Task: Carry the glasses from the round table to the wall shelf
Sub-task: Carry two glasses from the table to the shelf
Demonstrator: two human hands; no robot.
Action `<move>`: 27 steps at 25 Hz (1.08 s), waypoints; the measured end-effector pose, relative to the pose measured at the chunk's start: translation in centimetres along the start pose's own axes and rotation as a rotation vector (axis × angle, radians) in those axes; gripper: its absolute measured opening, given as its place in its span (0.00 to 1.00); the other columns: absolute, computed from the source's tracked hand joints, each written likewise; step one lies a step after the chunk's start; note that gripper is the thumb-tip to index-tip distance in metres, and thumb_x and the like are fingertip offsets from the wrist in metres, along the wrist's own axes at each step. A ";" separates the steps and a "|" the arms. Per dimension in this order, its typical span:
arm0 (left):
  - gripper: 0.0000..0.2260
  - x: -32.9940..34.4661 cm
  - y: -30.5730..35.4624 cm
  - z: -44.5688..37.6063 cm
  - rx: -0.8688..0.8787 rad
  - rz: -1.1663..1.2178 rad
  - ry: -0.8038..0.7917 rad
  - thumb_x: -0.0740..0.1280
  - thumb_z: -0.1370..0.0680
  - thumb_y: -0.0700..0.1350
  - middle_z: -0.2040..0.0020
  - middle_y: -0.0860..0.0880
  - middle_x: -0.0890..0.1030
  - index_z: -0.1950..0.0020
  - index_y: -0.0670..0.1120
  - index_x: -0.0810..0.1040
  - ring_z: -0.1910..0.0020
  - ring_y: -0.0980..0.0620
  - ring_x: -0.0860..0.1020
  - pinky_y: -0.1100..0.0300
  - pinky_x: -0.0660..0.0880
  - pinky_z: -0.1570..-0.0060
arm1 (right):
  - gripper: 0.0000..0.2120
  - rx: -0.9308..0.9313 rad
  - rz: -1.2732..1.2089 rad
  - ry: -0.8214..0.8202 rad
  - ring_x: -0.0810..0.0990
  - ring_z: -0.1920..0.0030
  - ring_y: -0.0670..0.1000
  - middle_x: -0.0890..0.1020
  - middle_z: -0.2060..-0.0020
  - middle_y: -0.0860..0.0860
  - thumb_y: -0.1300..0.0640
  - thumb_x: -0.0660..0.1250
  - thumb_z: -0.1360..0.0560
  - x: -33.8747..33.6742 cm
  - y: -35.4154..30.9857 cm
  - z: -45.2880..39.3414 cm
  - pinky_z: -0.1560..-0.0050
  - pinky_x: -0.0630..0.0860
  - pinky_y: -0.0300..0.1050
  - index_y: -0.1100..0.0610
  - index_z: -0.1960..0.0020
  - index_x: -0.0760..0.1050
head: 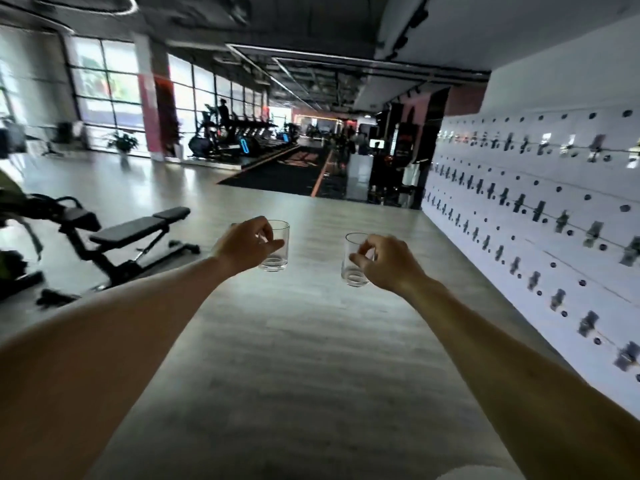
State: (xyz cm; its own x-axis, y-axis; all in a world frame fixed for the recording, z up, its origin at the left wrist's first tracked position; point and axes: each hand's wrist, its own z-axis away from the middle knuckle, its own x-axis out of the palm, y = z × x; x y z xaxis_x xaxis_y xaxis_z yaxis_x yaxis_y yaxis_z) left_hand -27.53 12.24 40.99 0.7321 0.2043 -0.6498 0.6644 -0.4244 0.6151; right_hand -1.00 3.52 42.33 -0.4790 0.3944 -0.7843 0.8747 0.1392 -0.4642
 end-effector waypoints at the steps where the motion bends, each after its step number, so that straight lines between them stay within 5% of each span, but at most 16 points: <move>1: 0.11 -2.2 -2.0 0.7 -0.036 -0.024 0.037 0.73 0.29 0.55 0.62 0.55 0.80 0.63 0.53 0.73 0.55 0.47 0.80 0.56 0.74 0.57 | 0.06 -0.040 -0.028 -0.026 0.79 0.51 0.57 0.82 0.53 0.58 0.50 0.71 0.27 1.8 -2.2 -0.8 0.55 0.67 0.42 0.52 0.57 0.79; 4: 0.11 -9.5 -7.9 3.7 -0.134 -0.089 0.140 0.72 0.29 0.55 0.54 0.54 0.82 0.63 0.52 0.73 0.53 0.48 0.80 0.55 0.74 0.54 | 0.05 -0.186 -0.103 -0.116 0.78 0.51 0.56 0.81 0.53 0.57 0.50 0.71 0.27 7.4 -9.9 -2.7 0.54 0.66 0.42 0.50 0.57 0.78; 16: 0.11 -42.1 -29.2 21.6 -0.428 -0.312 0.445 0.72 0.30 0.58 0.62 0.57 0.79 0.63 0.56 0.73 0.57 0.49 0.80 0.58 0.71 0.59 | 0.07 -0.671 -0.320 -0.314 0.76 0.58 0.51 0.79 0.60 0.50 0.48 0.72 0.27 27.8 -47.8 -0.5 0.57 0.66 0.41 0.48 0.61 0.76; 23: 0.11 -57.6 -34.4 37.2 -0.669 -0.473 0.637 0.72 0.29 0.56 0.62 0.53 0.81 0.62 0.54 0.73 0.59 0.50 0.80 0.57 0.73 0.59 | 0.06 -0.938 -0.475 -0.475 0.79 0.59 0.50 0.80 0.63 0.48 0.48 0.72 0.28 36.8 -69.2 6.4 0.63 0.69 0.40 0.50 0.59 0.80; 27: 0.11 -63.6 -35.6 47.1 -0.851 -0.565 0.773 0.72 0.28 0.56 0.61 0.54 0.82 0.62 0.54 0.73 0.59 0.53 0.81 0.58 0.74 0.57 | 0.05 -1.124 -0.568 -0.619 0.81 0.57 0.51 0.84 0.60 0.51 0.50 0.72 0.28 41.3 -79.7 13.2 0.58 0.74 0.43 0.51 0.58 0.81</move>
State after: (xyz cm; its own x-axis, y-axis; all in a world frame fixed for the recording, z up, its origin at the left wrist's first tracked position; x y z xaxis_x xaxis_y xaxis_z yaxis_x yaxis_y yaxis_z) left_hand -104.79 -27.22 39.35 0.0246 0.7493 -0.6617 0.5863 0.5253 0.6167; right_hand -91.45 -3.22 41.47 -0.4800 -0.3783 -0.7915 0.0025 0.9016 -0.4325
